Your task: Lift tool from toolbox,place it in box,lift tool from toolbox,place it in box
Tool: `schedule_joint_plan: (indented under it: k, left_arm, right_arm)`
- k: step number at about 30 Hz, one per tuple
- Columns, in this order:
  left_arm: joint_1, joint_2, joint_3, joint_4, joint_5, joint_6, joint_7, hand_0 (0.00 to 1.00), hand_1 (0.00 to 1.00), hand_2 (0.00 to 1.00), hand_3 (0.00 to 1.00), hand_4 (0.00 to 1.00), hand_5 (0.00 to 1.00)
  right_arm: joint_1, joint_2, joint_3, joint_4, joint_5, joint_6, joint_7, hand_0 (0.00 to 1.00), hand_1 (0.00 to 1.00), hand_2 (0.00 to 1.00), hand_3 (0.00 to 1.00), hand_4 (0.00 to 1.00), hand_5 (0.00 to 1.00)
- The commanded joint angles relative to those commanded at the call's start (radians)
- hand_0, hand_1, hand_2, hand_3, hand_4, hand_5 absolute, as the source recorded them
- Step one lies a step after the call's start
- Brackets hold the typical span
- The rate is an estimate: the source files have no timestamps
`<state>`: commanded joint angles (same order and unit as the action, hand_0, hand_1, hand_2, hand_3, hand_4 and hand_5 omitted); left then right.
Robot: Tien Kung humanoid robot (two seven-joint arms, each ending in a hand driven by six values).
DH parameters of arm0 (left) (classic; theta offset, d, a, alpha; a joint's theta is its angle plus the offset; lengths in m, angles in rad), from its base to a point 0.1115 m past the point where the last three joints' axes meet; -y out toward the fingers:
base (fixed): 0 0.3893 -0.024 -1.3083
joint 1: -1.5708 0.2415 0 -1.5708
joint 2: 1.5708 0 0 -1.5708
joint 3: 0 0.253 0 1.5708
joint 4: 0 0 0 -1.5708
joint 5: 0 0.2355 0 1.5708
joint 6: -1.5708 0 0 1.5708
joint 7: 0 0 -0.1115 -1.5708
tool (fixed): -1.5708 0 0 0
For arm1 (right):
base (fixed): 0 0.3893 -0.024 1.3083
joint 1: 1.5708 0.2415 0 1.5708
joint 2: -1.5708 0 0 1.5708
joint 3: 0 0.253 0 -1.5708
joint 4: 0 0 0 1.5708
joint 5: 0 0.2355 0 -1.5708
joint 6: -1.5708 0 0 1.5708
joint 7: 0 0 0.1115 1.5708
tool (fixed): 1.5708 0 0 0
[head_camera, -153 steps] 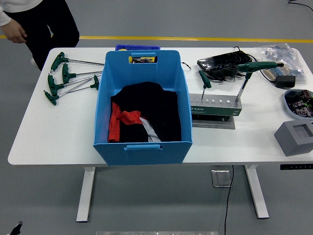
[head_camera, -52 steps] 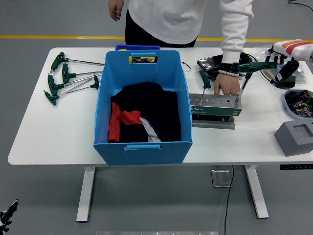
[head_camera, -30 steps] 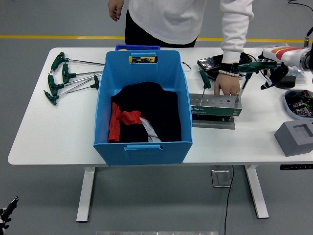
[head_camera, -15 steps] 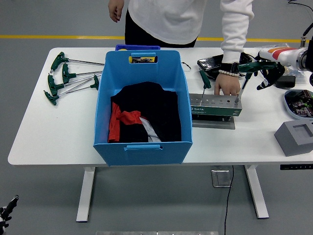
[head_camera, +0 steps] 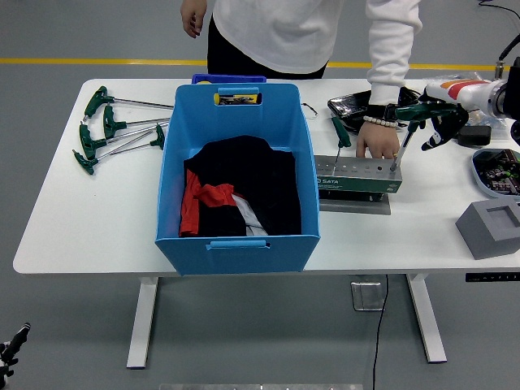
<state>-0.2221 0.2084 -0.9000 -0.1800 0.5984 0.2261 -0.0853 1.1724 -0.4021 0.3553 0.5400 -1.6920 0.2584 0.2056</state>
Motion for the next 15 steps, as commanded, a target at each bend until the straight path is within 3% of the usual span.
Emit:
schedule_joint_plan:
  k: [15]
  left_arm:
    - [-0.001, 0.003, -0.001, 0.0, 0.006, 0.0, 0.003, 0.884, 0.901, 0.903, 0.748, 0.7, 0.774]
  right_arm:
    - [0.001, 0.009, 0.0, -0.003, 0.0, 0.014, 0.0, 0.359, 0.231, 0.264, 0.276, 0.998, 0.21]
